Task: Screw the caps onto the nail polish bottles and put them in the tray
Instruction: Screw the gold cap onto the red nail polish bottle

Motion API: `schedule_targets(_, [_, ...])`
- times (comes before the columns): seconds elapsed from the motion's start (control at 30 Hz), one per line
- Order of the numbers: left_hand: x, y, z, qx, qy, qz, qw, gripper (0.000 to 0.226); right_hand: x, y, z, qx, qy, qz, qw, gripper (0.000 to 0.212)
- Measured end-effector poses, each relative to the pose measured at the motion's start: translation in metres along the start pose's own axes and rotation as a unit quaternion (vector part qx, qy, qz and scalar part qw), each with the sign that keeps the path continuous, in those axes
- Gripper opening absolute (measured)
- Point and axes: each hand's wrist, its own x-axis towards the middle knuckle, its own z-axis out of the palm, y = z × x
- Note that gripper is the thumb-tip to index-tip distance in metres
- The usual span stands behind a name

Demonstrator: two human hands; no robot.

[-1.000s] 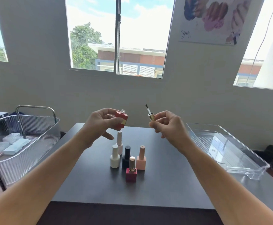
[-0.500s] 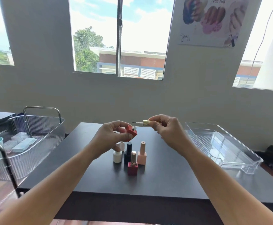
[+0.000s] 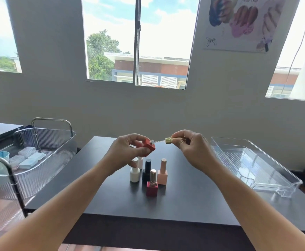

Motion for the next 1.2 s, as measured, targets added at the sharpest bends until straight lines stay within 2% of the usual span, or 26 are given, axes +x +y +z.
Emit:
schedule_targets(0.13, [0.003,0.001,0.0,0.014,0.003,0.0,1.0,0.032,0.0,-0.002,0.0,0.007,0.007,-0.002,1.0,0.008])
schedule_targets(0.4, [0.004,0.001,0.003,0.029,0.005,0.004,1.0,0.031,0.0,0.0,0.001,-0.004,-0.001,-0.005,1.0,0.009])
schedule_targets(0.57, [0.005,0.001,0.004,0.049,0.016,0.002,0.999,0.023,0.0,0.0,0.0,-0.022,0.003,-0.018,1.0,0.01])
schedule_targets(0.8, [0.006,0.004,0.008,0.092,0.029,0.026,0.995,0.025,0.002,0.0,0.004,-0.063,-0.04,-0.047,0.996,0.026])
schedule_targets(0.9, [0.008,0.005,0.01,0.092,0.033,0.032,0.995,0.027,0.002,-0.003,0.006,-0.025,-0.018,-0.039,0.999,0.029])
schedule_targets(1.07, [0.007,0.004,0.011,0.089,0.033,0.024,0.995,0.025,0.002,-0.003,0.006,0.099,0.0,0.015,0.995,0.019])
schedule_targets(1.2, [0.007,0.002,0.012,0.095,0.036,0.023,0.995,0.023,0.003,0.0,0.007,0.109,-0.003,0.017,0.994,0.012])
